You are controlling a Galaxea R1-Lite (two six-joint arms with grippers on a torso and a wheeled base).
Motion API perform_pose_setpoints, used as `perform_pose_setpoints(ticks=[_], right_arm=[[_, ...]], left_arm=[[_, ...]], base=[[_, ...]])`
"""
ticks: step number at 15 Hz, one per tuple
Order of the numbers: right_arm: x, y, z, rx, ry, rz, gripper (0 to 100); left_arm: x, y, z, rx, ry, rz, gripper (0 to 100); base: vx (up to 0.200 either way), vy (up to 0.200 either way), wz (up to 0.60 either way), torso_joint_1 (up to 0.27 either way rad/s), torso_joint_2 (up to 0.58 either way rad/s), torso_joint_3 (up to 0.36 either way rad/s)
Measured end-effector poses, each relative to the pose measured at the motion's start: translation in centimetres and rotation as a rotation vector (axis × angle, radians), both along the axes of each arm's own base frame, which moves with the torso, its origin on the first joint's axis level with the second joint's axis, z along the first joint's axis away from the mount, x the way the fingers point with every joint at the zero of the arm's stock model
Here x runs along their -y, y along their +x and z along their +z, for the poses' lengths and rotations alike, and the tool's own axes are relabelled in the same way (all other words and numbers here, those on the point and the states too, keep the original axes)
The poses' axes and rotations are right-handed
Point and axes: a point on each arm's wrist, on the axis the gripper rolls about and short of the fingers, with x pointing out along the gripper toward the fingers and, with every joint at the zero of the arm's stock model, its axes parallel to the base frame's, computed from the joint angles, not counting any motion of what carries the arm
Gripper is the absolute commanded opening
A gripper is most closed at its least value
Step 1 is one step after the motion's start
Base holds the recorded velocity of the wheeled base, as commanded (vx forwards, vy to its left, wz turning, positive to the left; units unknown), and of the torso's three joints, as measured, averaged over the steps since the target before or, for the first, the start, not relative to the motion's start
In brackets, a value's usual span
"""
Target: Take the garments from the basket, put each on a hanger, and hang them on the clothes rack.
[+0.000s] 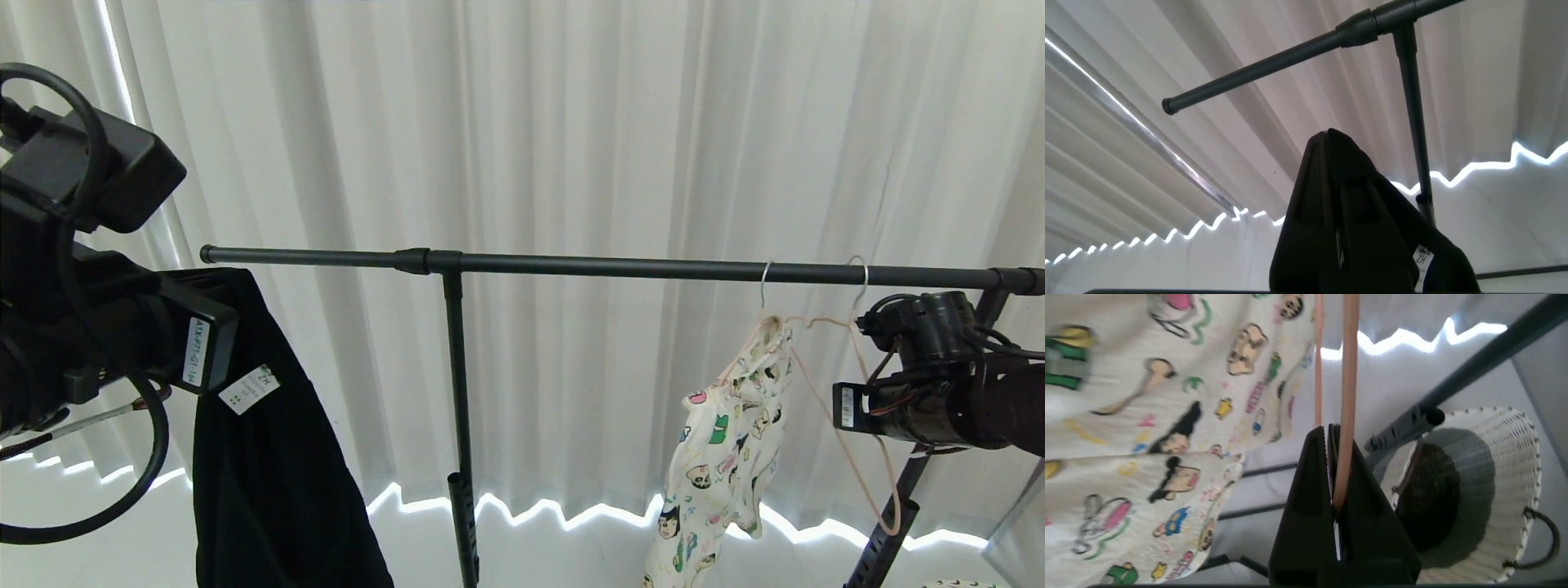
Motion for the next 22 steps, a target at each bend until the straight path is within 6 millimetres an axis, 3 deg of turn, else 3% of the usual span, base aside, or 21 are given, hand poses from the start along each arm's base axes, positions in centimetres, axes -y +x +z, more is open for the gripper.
perform_pose_setpoints(ticks=[7,13,17,22], right_arm=[[-0.2,-1.2,1.6,0.082,0.014,0.019,0],[-0.1,-4.0,2.7,0.118,0.018,0.041,0],[-0.1,-4.5,3.6,0.279,0.006,0.071,0],[0.2,-5.4,2.0,0.323,-0.091,0.135,0]], left_arm=[[0.0,0.0,0.1,0.003,-0.002,0.0,0],[0.1,0.1,0.8,0.065,-0.03,0.0,0],[0.0,0.1,0.8,0.07,-0.031,0.0,0],[0.0,0.1,0.9,0.073,-0.032,0.0,0]], base=[[0.0,0.0,0.0,0.0,0.0,0.0],[0.0,0.0,0.0,0.0,0.0,0.0],[0.0,0.0,0.0,0.0,0.0,0.0],[-0.04,0.0,0.0,0.001,0.0,0.001]])
